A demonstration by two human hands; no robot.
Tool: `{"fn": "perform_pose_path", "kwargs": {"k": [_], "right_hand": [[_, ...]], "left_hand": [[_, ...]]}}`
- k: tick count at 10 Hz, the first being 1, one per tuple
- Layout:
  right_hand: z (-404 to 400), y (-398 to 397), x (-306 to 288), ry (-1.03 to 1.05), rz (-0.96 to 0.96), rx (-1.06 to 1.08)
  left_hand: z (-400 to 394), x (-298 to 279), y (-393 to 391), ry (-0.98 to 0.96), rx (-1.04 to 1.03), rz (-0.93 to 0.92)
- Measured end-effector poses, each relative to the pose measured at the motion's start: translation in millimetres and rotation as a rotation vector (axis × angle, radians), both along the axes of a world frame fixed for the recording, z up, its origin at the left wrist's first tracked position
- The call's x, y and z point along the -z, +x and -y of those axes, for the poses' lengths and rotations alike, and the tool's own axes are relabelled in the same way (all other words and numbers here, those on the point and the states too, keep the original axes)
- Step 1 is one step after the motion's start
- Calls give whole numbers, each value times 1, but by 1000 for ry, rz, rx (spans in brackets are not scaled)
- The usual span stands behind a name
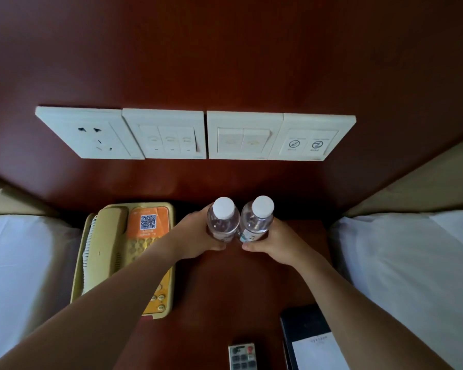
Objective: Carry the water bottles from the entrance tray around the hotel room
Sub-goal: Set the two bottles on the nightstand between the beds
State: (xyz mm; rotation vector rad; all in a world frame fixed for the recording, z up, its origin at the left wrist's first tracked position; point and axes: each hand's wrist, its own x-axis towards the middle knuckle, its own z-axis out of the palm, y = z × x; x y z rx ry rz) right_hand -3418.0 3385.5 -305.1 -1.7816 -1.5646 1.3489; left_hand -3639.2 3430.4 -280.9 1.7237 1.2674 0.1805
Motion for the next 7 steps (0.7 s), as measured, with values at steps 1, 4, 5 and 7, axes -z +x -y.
{"fn": "perform_pose_path", "kwargs": {"k": [1, 4, 5, 7], "right_hand": [[0, -2, 7, 30, 35, -5], [9, -6, -22, -74, -61, 83], [16, -6, -65, -46, -54, 133], [7, -23, -203, 119, -76, 21]], "left_hand": [[-3, 4, 2, 9, 16, -22], [11, -15, -3, -105, -148, 135], [28, -65, -5, 29, -252, 120], [33, -209, -19, 254, -266, 149]]}}
